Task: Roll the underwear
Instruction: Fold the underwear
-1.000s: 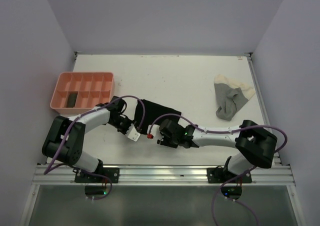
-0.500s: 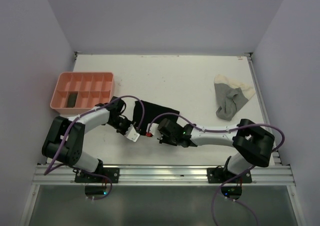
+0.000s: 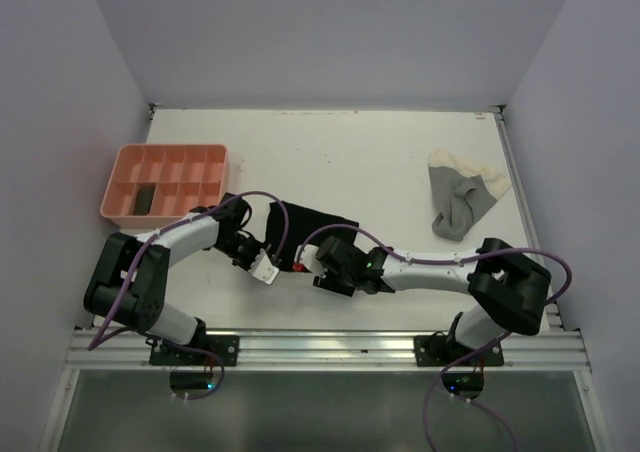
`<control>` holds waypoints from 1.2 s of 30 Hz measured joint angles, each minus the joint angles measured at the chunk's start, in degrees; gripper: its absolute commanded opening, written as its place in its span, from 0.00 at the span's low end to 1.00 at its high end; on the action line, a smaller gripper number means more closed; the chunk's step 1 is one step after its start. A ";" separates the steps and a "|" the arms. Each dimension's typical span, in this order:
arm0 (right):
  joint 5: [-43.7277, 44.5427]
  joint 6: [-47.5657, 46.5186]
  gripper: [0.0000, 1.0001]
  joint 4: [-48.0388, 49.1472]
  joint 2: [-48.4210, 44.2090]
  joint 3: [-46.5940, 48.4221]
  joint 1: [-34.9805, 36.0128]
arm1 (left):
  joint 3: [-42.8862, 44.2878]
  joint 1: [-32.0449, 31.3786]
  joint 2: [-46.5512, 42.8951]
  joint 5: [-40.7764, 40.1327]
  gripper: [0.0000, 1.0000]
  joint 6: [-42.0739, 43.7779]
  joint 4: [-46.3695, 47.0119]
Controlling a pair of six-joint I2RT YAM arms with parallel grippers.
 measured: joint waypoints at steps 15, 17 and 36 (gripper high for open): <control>-1.44 -1.99 0.00 -0.04 5.16 4.55 -1.05 | 0.17 0.24 -0.04 -0.02 0.00 0.31 -1.20; -1.51 -1.95 0.00 -0.13 4.98 4.55 -1.11 | 0.39 0.70 -0.09 -0.04 0.00 0.46 -2.05; -21.24 3.80 0.00 -7.50 -1.55 5.09 -9.22 | 16.17 4.15 3.74 4.81 0.00 1.18 -20.26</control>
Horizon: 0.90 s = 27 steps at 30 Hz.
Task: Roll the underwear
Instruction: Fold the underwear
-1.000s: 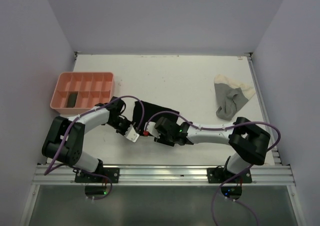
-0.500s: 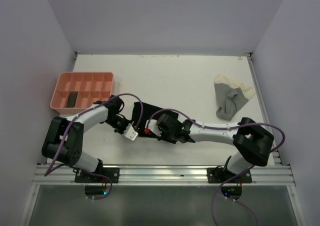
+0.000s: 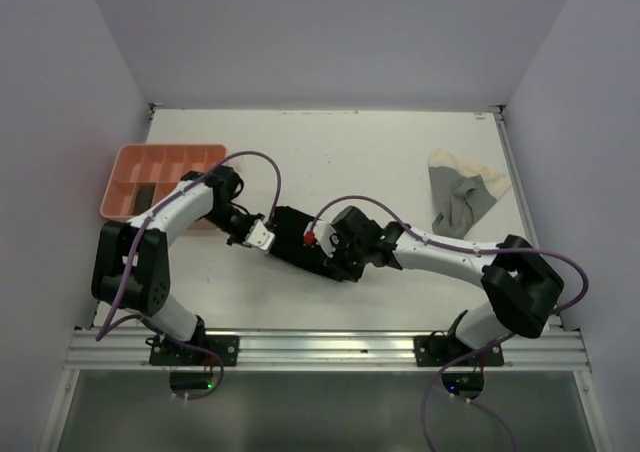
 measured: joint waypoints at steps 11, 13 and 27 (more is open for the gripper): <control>-16.52 7.56 0.00 2.10 -0.90 0.55 -12.26 | 22.12 1.97 13.90 6.23 0.00 -4.39 -10.95; -19.91 9.40 0.00 2.71 -0.15 1.33 -15.02 | 26.43 1.99 17.59 7.30 0.00 -6.58 -11.87; -43.12 33.51 0.00 21.07 22.62 6.21 -35.28 | 51.41 2.23 41.66 11.80 0.00 -33.48 -6.47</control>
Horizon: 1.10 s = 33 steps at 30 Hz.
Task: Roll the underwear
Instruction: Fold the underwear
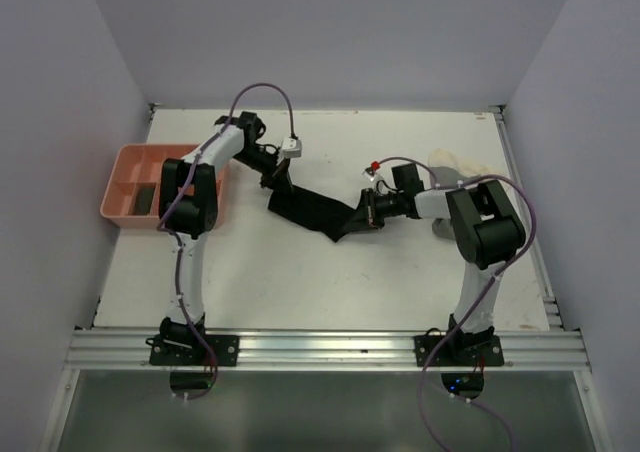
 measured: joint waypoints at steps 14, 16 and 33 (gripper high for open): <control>-6.21 27.87 0.00 30.05 14.27 -0.90 -4.26 | 2.40 0.85 6.62 -3.15 0.71 -29.55 23.78; -6.19 29.90 0.00 32.52 14.38 -1.81 -4.24 | 0.31 0.92 4.59 -4.85 0.78 -31.06 26.77; 12.94 60.37 0.41 75.34 10.95 -28.65 13.20 | -30.99 2.56 -33.55 -13.64 1.00 -38.34 44.98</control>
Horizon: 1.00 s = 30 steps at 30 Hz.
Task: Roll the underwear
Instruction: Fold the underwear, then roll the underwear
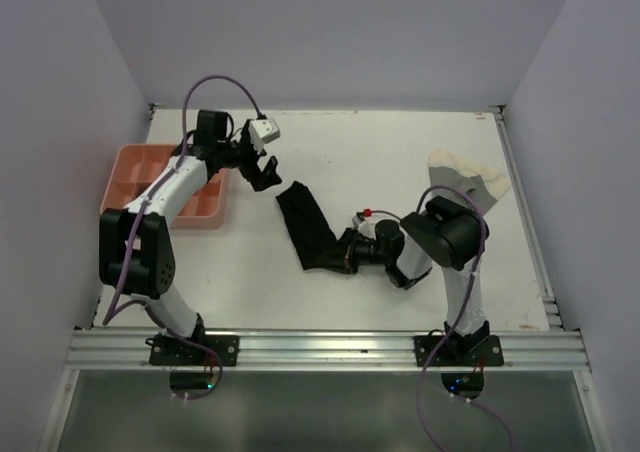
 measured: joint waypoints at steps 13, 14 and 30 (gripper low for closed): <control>25.99 -30.56 0.31 -62.05 -41.53 22.58 5.40 | -17.79 0.02 -11.89 -4.09 1.00 -8.87 3.74; 27.50 -33.27 0.27 -65.13 -41.77 24.26 5.25 | -17.73 0.02 -11.74 -4.28 1.00 -9.38 4.00; 34.58 -51.69 0.00 -82.29 -22.08 27.12 5.05 | -19.54 -2.86 -1.51 -15.10 0.34 -13.53 3.93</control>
